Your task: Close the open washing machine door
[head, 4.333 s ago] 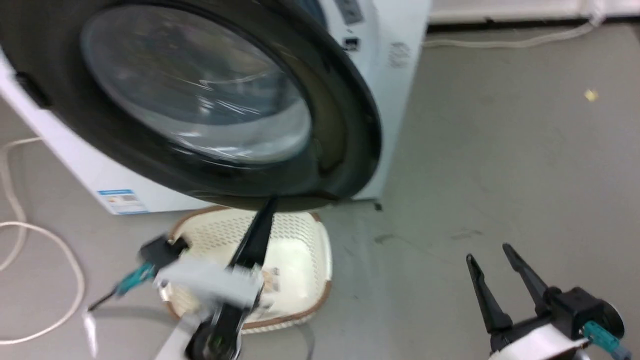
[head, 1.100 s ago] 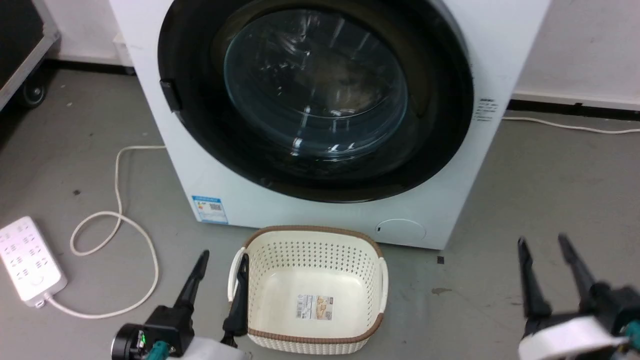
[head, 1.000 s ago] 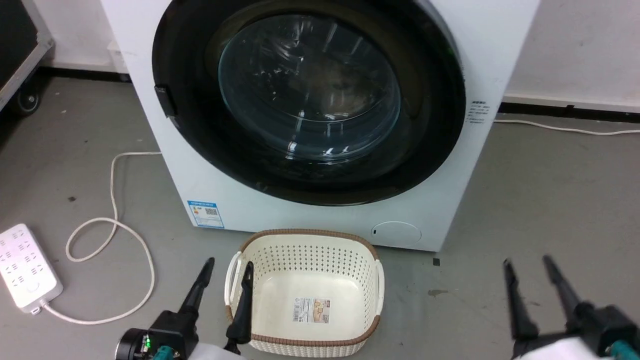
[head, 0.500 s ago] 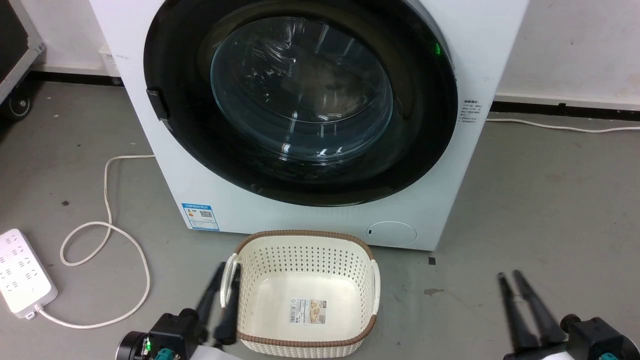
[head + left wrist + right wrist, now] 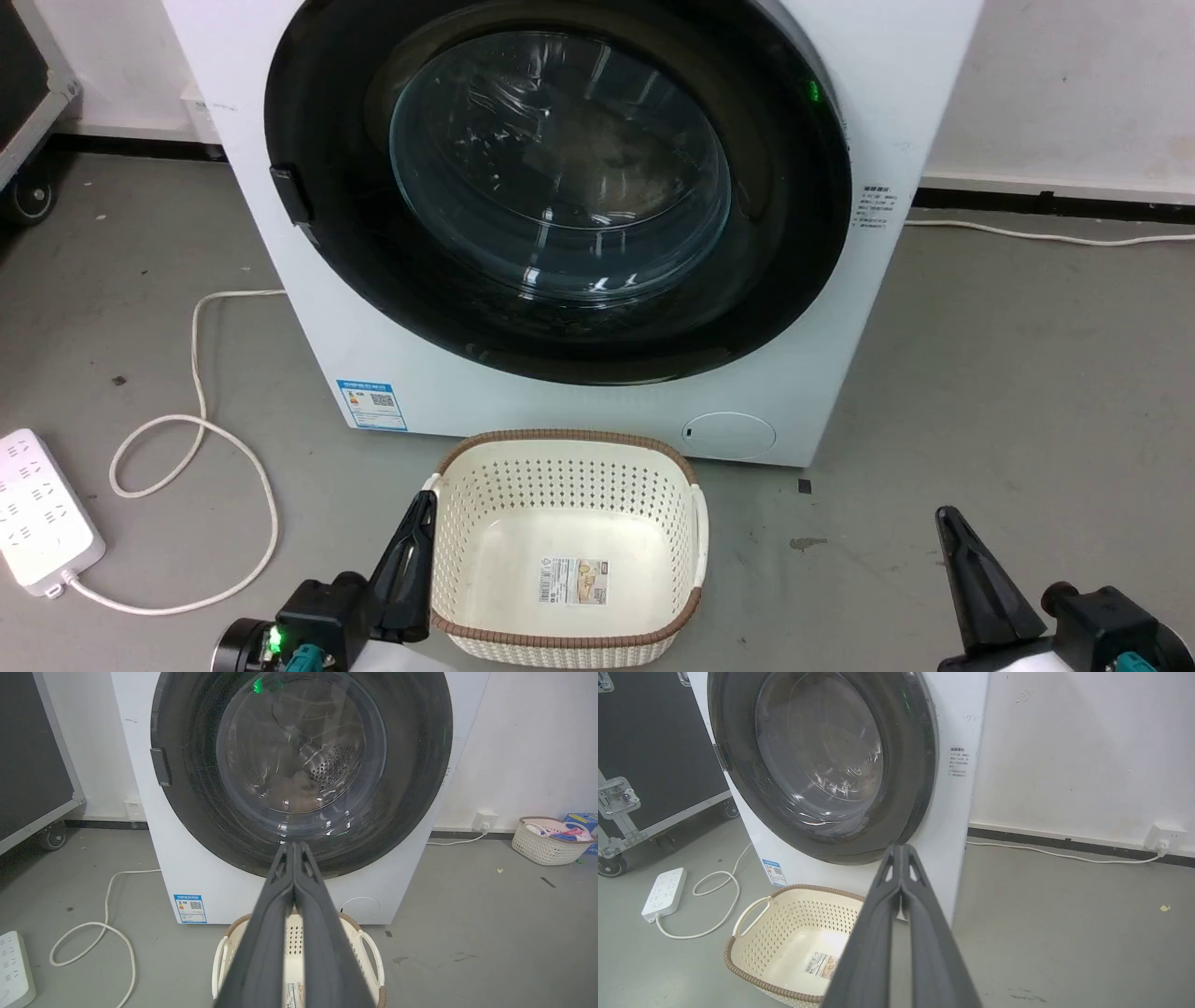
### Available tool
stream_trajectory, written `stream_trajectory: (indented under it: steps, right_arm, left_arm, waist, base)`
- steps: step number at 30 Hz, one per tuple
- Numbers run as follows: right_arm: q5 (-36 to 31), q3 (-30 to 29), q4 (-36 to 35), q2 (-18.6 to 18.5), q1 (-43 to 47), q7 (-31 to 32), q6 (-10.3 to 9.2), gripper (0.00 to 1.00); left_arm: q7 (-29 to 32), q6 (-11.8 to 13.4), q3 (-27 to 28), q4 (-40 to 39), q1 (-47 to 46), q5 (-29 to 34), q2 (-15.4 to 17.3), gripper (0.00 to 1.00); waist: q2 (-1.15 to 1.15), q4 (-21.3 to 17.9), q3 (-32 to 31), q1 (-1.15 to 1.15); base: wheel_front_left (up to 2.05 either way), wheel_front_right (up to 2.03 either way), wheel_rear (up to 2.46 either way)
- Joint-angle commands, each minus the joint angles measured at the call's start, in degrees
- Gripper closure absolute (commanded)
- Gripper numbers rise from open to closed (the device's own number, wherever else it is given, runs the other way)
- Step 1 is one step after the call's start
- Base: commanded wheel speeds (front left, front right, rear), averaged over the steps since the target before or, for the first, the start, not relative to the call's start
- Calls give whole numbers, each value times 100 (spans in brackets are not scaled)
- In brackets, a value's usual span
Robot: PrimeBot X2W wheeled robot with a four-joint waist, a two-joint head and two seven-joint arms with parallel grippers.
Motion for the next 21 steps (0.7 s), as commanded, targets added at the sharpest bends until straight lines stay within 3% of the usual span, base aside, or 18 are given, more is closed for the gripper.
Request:
stream_trajectory:
  steps: [1, 21]
  right_arm:
    - [-49, 9, -42, 6, -53, 37, -1, 100]
    - [-119, 37, -116, 14, -146, 295, -1, 100]
  left_arm:
    - [33, 28, 32, -34, -28, 39, 0, 100]
    - [291, 117, 141, -122, -69, 156, 1, 100]
  waist:
    - [0, -2, 0, 0]
    - [0, -39, 7, 0]
  base:
    - [0, 0, 0]
    - [0, 0, 0]
